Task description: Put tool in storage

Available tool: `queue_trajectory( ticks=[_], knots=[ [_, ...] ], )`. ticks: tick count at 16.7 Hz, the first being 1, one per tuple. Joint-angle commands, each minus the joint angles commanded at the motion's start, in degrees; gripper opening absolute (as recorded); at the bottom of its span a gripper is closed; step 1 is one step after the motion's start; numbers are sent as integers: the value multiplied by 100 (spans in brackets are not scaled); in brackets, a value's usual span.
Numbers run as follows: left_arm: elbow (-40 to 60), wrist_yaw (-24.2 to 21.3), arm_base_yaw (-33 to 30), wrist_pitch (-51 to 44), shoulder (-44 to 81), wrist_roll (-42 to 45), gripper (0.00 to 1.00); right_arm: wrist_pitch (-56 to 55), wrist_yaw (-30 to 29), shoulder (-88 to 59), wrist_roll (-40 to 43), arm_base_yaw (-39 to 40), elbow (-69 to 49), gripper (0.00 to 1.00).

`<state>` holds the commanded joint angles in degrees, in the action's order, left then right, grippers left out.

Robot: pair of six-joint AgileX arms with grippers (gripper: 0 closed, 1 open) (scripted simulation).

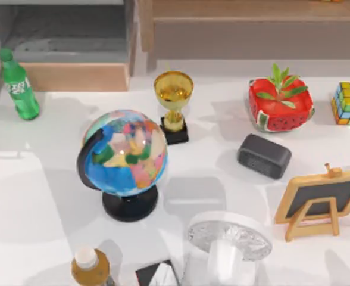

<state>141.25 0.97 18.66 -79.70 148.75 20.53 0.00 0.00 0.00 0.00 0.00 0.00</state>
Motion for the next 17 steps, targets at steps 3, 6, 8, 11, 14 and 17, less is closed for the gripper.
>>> queue_trajectory(
  ticks=[3, 6, 8, 11, 14, 17],
  knots=[
    [75, 14, -36, -114, 121, 129, 0, 0, 0, 0, 0, 0, 0, 100],
    [75, 14, -36, -114, 121, 129, 0, 0, 0, 0, 0, 0, 0, 100],
    [49, 18, -22, -88, 121, 133, 0, 0, 0, 0, 0, 0, 0, 100],
    [-97, 23, -24, 57, 111, 132, 0, 0, 0, 0, 0, 0, 0, 100],
    [-216, 15, -31, 143, 87, 134, 0, 0, 0, 0, 0, 0, 0, 100],
    [-216, 15, -31, 143, 87, 134, 8, 0, 0, 0, 0, 0, 0, 100]
  ],
)
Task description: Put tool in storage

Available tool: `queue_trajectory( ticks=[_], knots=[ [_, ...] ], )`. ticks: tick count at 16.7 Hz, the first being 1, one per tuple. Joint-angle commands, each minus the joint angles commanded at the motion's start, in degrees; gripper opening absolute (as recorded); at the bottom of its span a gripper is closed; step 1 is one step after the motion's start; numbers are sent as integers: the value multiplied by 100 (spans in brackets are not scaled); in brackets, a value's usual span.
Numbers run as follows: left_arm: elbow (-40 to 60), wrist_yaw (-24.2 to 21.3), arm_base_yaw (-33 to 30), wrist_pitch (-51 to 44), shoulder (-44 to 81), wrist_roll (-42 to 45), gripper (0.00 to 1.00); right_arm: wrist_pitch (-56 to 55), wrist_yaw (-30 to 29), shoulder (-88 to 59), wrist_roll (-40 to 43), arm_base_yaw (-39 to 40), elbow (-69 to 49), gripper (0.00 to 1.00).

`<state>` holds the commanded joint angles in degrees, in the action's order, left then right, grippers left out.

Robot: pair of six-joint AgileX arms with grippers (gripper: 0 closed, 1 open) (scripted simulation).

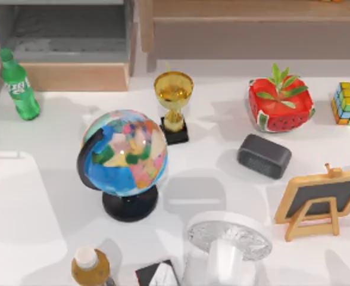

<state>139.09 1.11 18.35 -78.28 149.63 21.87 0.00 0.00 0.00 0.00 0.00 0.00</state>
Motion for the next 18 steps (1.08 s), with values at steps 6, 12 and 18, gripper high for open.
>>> queue_trajectory(
  ticks=[6, 12, 18],
  knots=[
    [0, 0, 0, 0, 0, 0, 53, 0, 0, 0, 0, 0, 0, 100],
    [0, 0, 0, 0, 0, 0, 98, 0, 0, 0, 0, 0, 0, 100],
    [0, 0, 0, 0, 0, 0, 100, 0, 0, 0, 0, 0, 0, 100]
  ],
)
